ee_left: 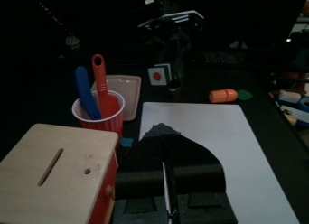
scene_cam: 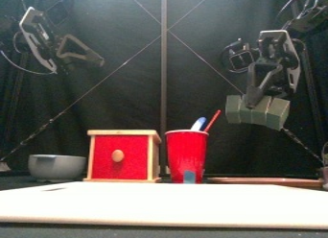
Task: Place sushi on board then cut the sushi with the knife then place the pieces on the plate
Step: Place the sushi on the board
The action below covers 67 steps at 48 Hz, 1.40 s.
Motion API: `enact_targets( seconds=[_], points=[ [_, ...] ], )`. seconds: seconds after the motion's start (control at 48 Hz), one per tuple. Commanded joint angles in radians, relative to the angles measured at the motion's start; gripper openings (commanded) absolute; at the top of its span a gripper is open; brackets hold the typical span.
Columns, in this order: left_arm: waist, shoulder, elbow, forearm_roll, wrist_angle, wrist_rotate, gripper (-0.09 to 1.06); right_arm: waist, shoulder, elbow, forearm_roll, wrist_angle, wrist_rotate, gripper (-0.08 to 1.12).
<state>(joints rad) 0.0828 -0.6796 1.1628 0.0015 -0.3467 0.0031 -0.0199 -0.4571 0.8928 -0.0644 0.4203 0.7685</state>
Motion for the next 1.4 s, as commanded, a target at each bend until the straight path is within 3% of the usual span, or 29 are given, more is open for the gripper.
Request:
enact_targets(
  seconds=[0.021,0.354,0.646,0.958,1.396],
  points=[
    [-0.003,0.002,-0.011,0.000,0.000,0.000,-0.02,0.067,0.031,-0.046,-0.138,-0.006,0.192,0.61],
    [-0.005,0.002,-0.006,0.000,0.005,0.000,-0.02,0.227,0.227,-0.178,-0.483,0.026,0.824,0.61],
    [-0.005,0.000,-0.005,0.002,0.009,0.000,-0.02,0.321,0.407,-0.362,-0.627,0.210,1.247,0.61],
    [-0.006,-0.005,0.000,0.000,0.018,0.000,-0.02,0.318,0.515,-0.497,-0.637,0.302,1.442,0.61],
    [-0.006,-0.009,0.005,0.002,0.017,0.002,-0.02,0.316,0.621,-0.522,-0.506,0.314,1.531,0.62]
  ],
)
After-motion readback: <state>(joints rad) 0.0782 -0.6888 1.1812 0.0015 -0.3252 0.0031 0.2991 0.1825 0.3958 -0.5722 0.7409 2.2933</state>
